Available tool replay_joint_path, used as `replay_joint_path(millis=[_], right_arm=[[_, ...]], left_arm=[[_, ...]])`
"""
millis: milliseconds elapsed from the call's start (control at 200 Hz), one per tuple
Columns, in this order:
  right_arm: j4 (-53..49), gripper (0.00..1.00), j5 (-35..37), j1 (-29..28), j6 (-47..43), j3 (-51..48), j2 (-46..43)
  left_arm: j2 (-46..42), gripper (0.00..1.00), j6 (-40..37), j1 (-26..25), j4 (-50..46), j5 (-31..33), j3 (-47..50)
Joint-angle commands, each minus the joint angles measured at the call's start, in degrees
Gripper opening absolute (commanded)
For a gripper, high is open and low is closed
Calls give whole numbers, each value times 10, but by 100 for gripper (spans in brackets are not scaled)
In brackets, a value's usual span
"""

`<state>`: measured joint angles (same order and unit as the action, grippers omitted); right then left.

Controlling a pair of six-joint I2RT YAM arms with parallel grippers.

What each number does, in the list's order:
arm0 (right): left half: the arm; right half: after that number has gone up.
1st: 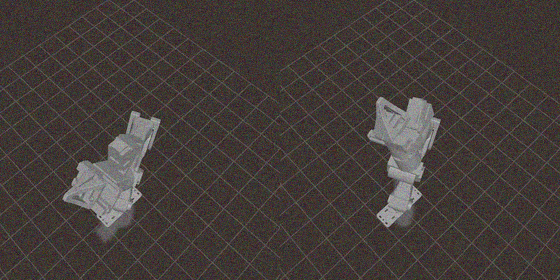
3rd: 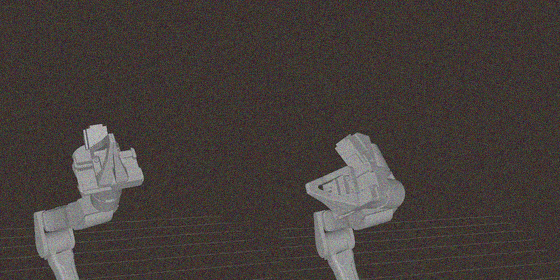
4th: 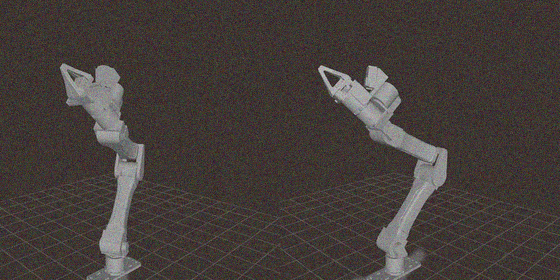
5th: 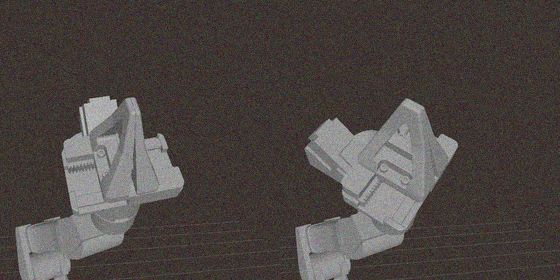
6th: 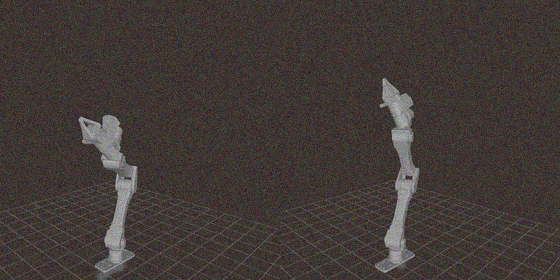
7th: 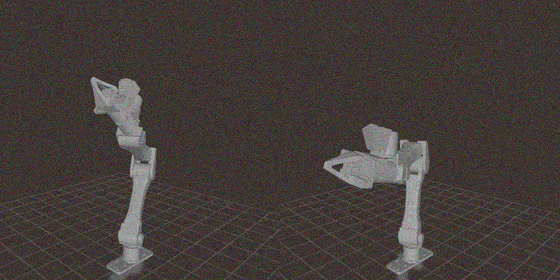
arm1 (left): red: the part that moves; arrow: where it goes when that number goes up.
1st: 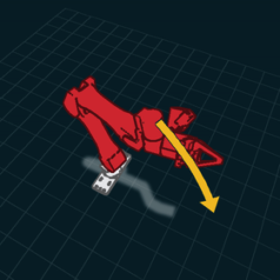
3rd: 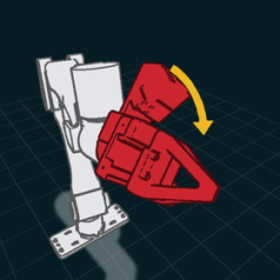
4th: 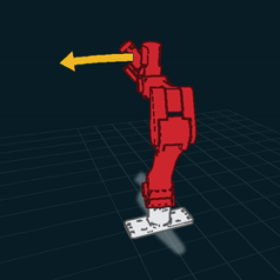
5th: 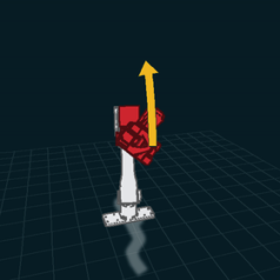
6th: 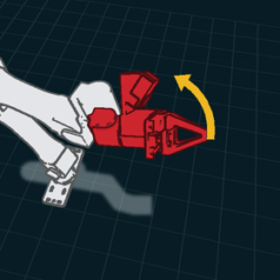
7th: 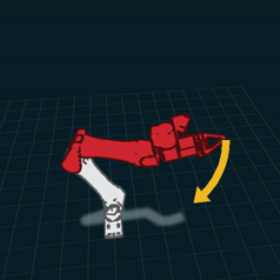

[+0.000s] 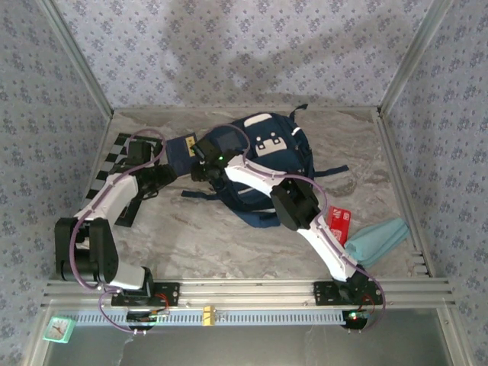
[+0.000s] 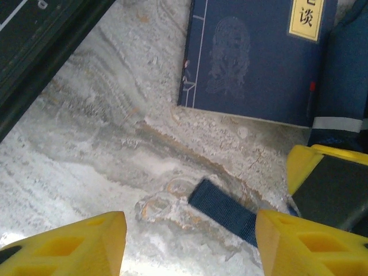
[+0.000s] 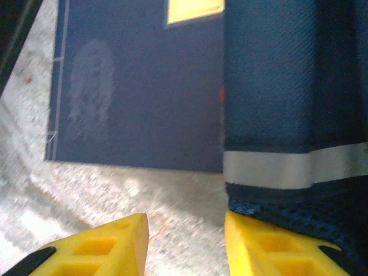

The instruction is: Pack the student bag

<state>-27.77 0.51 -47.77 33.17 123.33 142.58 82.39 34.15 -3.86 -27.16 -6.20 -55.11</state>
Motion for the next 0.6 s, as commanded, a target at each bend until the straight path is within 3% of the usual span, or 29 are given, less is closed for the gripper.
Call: replay_joint_path(millis=[0, 595], right_arm=[[-43, 41, 52, 25, -16, 46, 29], [-41, 51, -15, 34, -33, 120, 103]], left_arm=[[37, 62, -6, 3, 11, -1, -38], [237, 64, -20, 3, 75, -3, -141]])
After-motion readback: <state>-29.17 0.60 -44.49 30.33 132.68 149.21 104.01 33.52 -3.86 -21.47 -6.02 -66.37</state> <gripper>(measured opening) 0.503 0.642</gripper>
